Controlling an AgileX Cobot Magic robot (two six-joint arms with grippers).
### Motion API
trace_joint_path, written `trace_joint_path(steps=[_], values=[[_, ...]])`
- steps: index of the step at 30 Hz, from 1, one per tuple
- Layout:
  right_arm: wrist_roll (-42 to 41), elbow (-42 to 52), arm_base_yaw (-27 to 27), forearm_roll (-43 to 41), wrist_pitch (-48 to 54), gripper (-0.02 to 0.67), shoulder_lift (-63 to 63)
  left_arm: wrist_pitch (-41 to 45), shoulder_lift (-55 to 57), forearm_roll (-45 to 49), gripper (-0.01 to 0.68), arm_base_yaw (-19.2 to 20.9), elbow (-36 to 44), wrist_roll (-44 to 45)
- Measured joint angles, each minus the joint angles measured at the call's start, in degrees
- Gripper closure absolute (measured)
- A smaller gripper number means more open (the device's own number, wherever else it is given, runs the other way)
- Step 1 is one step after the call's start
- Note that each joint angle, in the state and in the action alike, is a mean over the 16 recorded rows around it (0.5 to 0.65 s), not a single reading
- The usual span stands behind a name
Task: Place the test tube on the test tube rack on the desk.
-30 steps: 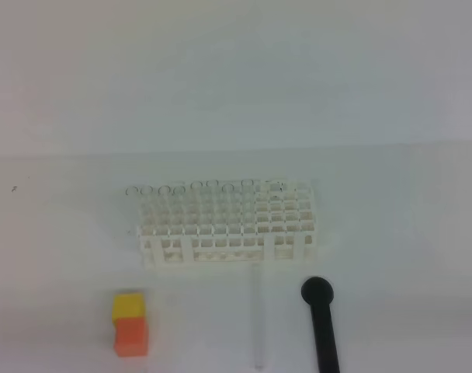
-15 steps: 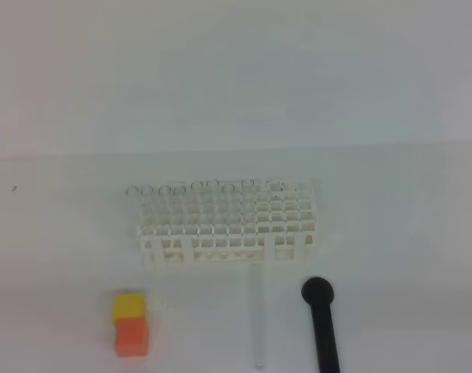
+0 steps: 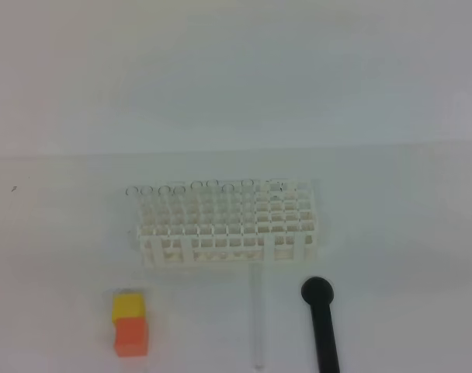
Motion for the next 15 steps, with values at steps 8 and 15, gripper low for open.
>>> trace_joint_path(steps=[8, 15], values=[[0.2, -5.5, 0.0, 1.4, 9.3, 0.650, 5.2, 14.3, 15.1, -24.1, 0.673, -0.1, -4.1, 21.8], [0.3, -5.9, 0.0, 1.3, 12.7, 0.650, 6.3, 16.8, 29.1, -34.8, 0.673, -3.3, -7.8, 33.9]])
